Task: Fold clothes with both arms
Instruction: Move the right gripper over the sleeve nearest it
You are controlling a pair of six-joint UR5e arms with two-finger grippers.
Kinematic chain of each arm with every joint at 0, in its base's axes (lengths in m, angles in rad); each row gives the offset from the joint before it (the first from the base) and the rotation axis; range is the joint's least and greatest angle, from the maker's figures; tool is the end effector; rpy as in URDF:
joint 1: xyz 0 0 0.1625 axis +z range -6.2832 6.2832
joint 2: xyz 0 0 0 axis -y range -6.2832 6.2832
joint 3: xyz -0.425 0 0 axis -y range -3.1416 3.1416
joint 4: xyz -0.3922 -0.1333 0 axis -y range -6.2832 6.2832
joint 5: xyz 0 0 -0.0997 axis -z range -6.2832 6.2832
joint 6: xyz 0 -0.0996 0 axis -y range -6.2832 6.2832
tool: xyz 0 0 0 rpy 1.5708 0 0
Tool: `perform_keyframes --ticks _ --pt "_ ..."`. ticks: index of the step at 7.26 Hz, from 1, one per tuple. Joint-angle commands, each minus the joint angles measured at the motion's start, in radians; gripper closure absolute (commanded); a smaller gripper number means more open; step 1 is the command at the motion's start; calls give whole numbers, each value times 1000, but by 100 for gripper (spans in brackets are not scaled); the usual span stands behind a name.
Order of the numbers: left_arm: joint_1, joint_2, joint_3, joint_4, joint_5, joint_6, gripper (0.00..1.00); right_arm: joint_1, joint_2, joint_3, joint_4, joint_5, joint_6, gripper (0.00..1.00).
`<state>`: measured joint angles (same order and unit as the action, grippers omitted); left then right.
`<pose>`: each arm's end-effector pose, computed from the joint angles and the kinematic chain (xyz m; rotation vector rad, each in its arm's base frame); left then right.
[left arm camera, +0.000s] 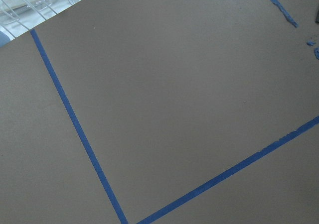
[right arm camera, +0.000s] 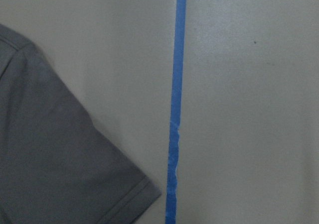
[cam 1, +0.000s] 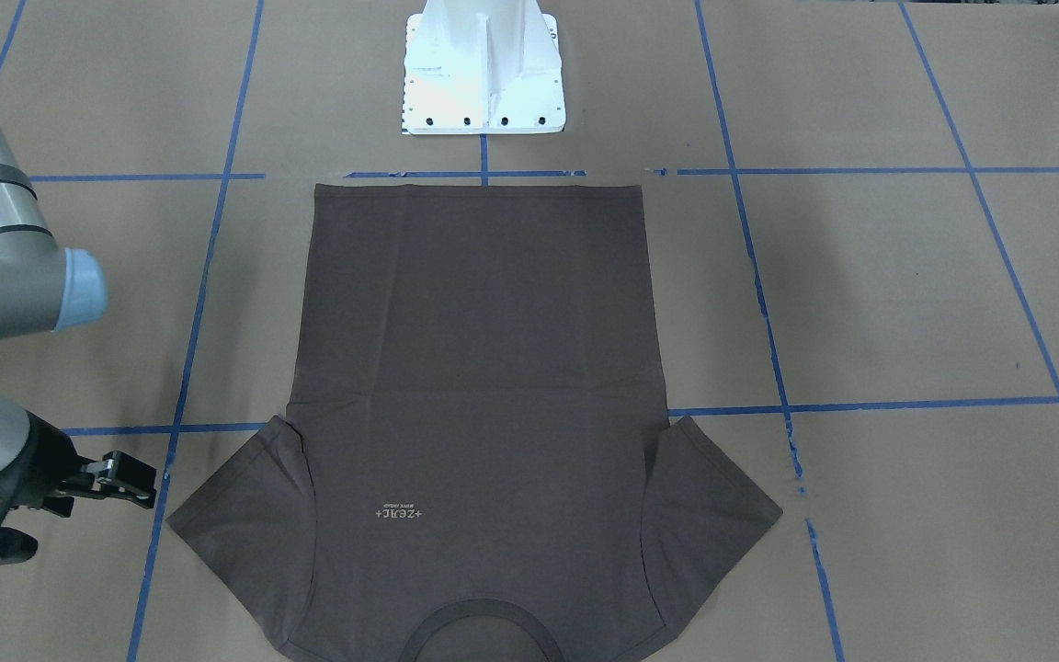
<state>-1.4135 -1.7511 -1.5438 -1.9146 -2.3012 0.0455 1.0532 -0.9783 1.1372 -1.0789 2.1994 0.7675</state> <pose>0.0259 -0.5901 0.5384 0.4360 0.7439 0.3716 -0.3075 -0.6911 0.4567 0.1401 -0.8604 0.0294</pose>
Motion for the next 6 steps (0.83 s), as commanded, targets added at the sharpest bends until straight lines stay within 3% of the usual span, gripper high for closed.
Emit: perform_keyframes --ticks 1,6 --pt "1 -1 -4 -6 -1 -32 0 -33 74 -106 17 -12 18 0" --pt "1 -1 -4 -6 -1 -32 0 -73 115 -195 30 -52 16 2"
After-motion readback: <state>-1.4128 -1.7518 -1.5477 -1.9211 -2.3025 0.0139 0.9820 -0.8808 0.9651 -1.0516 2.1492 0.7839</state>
